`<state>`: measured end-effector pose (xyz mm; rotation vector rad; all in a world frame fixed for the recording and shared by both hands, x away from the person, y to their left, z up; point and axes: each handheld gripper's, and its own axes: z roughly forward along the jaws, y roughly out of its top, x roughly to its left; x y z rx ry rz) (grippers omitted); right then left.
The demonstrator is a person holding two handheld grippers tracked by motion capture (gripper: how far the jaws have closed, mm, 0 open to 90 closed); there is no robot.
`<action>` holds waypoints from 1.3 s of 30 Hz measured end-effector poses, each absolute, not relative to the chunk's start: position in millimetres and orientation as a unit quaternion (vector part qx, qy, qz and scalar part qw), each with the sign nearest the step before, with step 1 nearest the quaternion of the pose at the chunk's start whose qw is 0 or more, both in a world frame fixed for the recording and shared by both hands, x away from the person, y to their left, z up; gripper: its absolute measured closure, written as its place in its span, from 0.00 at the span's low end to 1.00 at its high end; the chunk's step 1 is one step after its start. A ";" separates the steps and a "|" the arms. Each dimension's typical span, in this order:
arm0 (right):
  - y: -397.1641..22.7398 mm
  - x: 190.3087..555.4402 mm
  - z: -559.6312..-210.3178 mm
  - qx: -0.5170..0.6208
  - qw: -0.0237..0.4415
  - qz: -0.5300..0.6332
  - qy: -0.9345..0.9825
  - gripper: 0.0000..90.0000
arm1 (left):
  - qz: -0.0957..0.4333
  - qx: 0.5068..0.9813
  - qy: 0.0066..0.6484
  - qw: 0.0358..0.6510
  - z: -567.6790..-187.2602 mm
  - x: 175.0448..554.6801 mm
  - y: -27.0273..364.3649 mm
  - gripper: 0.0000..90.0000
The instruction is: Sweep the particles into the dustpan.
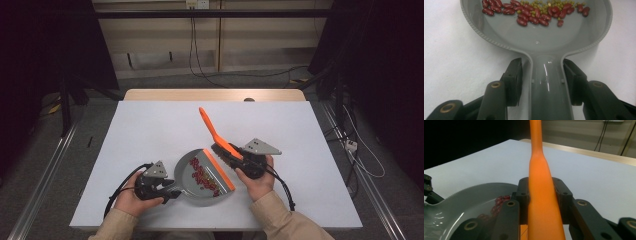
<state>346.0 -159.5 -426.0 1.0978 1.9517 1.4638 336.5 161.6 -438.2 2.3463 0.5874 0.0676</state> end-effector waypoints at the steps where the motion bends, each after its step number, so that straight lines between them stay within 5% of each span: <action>1: -160.6 346.0 -425.8 0.400 0.229 0.534 0.709 0.79 | 0.025 0.907 0.226 0.355 -438.5 336.4 161.4 0.64; 3: -162.5 345.8 -425.5 0.400 0.237 0.528 0.710 0.79 | 0.027 0.906 0.227 0.355 -438.5 336.1 161.3 0.69; 25: -193.4 347.7 -421.4 0.429 0.250 0.529 0.688 0.79 | 0.071 0.869 0.267 0.409 -435.4 337.7 173.2 0.70; 39: -215.2 345.0 -421.4 0.445 0.257 0.519 0.684 0.79 | 0.147 0.834 0.333 0.414 -429.9 346.4 192.1 0.70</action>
